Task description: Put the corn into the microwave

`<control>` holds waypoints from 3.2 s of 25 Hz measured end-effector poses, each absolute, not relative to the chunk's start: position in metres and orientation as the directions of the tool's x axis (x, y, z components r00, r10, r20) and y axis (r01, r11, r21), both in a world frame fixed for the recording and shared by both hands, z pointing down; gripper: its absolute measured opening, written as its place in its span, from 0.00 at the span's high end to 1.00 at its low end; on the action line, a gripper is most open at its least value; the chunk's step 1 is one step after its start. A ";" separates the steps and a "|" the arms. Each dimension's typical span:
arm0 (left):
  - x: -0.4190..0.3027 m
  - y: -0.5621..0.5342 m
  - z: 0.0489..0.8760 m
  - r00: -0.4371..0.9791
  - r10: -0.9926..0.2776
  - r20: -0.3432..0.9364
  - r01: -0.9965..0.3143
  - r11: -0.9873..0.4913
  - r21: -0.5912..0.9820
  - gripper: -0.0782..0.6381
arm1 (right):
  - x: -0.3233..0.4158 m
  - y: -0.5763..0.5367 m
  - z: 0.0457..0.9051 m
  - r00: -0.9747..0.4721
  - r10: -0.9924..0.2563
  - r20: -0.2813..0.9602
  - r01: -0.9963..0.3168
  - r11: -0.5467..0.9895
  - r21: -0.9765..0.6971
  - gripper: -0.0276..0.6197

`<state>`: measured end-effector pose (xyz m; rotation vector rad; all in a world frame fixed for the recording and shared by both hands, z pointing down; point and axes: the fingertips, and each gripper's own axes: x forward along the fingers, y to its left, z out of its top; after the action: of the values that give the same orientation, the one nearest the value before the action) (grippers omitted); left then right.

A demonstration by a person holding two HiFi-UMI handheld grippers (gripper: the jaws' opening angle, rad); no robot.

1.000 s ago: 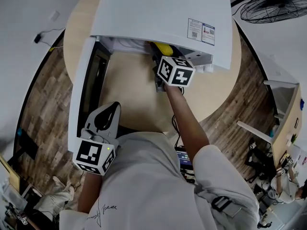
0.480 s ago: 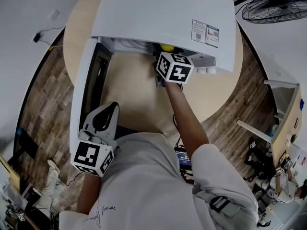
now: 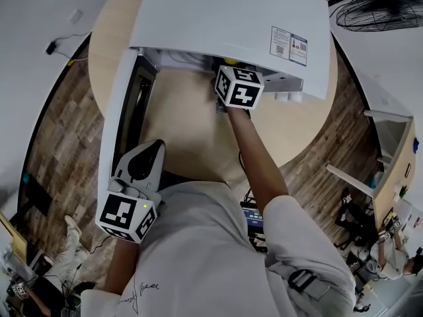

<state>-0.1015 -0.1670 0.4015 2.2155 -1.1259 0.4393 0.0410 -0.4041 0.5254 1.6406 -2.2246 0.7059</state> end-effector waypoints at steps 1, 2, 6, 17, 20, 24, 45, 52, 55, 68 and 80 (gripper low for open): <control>-0.101 -0.167 0.401 0.589 -0.610 0.530 -0.808 -0.451 0.379 0.90 | 0.041 -0.405 0.527 -0.309 -0.808 0.501 -0.949 0.231 -0.212 0.55; -0.100 -0.168 0.400 0.594 -0.610 0.525 -0.805 -0.450 0.388 0.90 | 0.041 -0.406 0.528 -0.306 -0.809 0.502 -0.950 0.230 -0.210 0.55; -0.100 -0.170 0.397 0.595 -0.614 0.518 -0.803 -0.446 0.395 0.90 | 0.041 -0.410 0.532 -0.289 -0.808 0.514 -0.957 0.229 -0.177 0.55; -0.090 -0.170 0.399 0.608 -0.605 0.514 -0.794 -0.445 0.415 0.90 | 0.037 -0.420 0.536 -0.252 -0.813 0.525 -0.964 0.260 -0.061 0.55; -0.089 -0.170 0.399 0.607 -0.606 0.515 -0.795 -0.443 0.415 0.90 | 0.037 -0.419 0.539 -0.239 -0.812 0.533 -0.964 0.264 -0.030 0.55; -0.088 -0.170 0.398 0.604 -0.607 0.516 -0.797 -0.442 0.412 0.90 | 0.037 -0.421 0.545 -0.225 -0.808 0.544 -0.965 0.261 -0.010 0.55; -0.084 -0.166 0.395 0.616 -0.609 0.499 -0.787 -0.452 0.420 0.90 | 0.040 -0.424 0.551 -0.163 -0.799 0.579 -0.954 0.276 0.113 0.55; -0.085 -0.162 0.397 0.615 -0.606 0.505 -0.788 -0.451 0.418 0.90 | 0.048 -0.424 0.554 -0.154 -0.799 0.581 -0.968 0.240 0.074 0.46; -0.084 -0.161 0.397 0.616 -0.605 0.504 -0.787 -0.452 0.420 0.90 | 0.047 -0.424 0.554 -0.167 -0.794 0.585 -0.969 0.241 0.052 0.46; -0.080 -0.157 0.393 0.621 -0.607 0.497 -0.784 -0.468 0.408 0.90 | 0.043 -0.416 0.545 -0.210 -0.793 0.572 -0.971 0.239 -0.026 0.43; -0.076 -0.148 0.388 0.626 -0.609 0.488 -0.780 -0.484 0.397 0.90 | 0.043 -0.404 0.533 -0.231 -0.797 0.559 -0.968 0.247 -0.048 0.43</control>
<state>-0.0760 -0.1484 0.3882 2.2532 -1.0834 0.3764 0.0429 -0.4038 0.5335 1.6096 -2.1035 0.5471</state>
